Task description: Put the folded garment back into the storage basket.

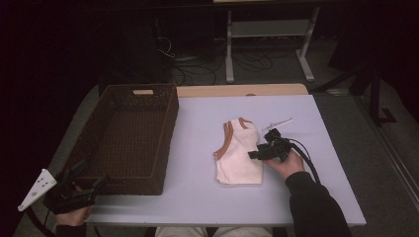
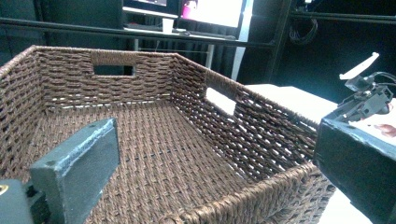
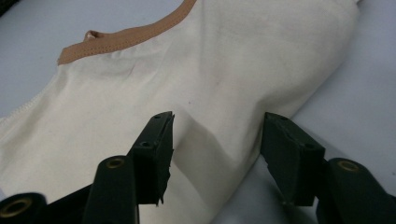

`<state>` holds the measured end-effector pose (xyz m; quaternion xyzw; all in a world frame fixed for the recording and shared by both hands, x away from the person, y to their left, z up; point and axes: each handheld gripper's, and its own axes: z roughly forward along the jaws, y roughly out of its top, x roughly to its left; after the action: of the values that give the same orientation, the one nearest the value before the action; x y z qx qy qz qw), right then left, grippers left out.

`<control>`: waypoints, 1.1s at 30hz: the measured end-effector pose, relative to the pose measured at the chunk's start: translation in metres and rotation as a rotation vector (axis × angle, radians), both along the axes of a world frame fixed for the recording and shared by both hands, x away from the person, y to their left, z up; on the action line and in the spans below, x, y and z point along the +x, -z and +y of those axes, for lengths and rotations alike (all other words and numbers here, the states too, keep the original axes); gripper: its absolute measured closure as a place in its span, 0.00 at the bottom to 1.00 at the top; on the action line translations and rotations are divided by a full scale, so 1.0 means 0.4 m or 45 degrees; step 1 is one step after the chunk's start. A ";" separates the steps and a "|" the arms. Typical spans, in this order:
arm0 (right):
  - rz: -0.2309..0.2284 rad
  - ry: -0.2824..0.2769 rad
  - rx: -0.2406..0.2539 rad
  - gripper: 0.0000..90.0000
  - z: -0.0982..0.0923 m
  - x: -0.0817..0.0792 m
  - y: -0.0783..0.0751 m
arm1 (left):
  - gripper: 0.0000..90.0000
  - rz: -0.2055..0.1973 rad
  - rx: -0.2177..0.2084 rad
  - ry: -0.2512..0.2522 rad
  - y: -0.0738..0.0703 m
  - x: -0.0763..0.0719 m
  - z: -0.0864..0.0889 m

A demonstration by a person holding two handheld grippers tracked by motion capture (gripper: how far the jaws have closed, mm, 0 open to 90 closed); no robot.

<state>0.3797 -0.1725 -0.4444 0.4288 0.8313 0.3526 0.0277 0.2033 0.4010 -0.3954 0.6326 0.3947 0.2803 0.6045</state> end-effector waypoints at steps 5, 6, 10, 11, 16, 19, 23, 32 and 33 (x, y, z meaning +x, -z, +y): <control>-0.048 0.043 -0.050 0.60 0.008 -0.006 0.000 | 0.00 -0.001 0.000 0.000 0.000 0.000 0.000; -0.069 0.055 -0.069 0.64 0.013 -0.010 0.000 | 0.00 -0.001 0.000 0.000 0.000 0.000 0.000; -0.113 0.071 -0.114 0.76 0.026 -0.021 0.001 | 0.00 -0.001 -0.001 0.002 0.000 0.000 0.000; -0.114 0.075 -0.115 0.81 0.028 -0.022 0.000 | 0.00 -0.001 0.000 0.002 0.000 0.000 0.000; -0.111 0.066 -0.110 0.94 0.035 -0.027 -0.001 | 0.00 0.000 -0.002 0.002 0.000 0.000 0.000; -0.104 0.071 -0.114 0.95 0.036 -0.027 -0.004 | 0.00 0.001 -0.001 0.002 0.000 0.000 0.000; -0.089 0.073 -0.078 0.95 0.031 -0.024 -0.015 | 0.00 0.001 -0.002 0.001 0.000 0.000 0.000; -0.099 0.088 0.022 0.96 0.018 -0.021 -0.059 | 0.00 -0.002 -0.002 -0.002 -0.001 -0.001 0.001; -0.101 0.084 0.022 0.96 0.019 -0.021 -0.063 | 0.00 -0.002 -0.002 -0.003 -0.001 -0.001 0.001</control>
<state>0.3714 -0.1647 -0.4192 0.4420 0.8118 0.3754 0.0687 0.2028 0.4015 -0.3951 0.6315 0.3950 0.2813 0.6050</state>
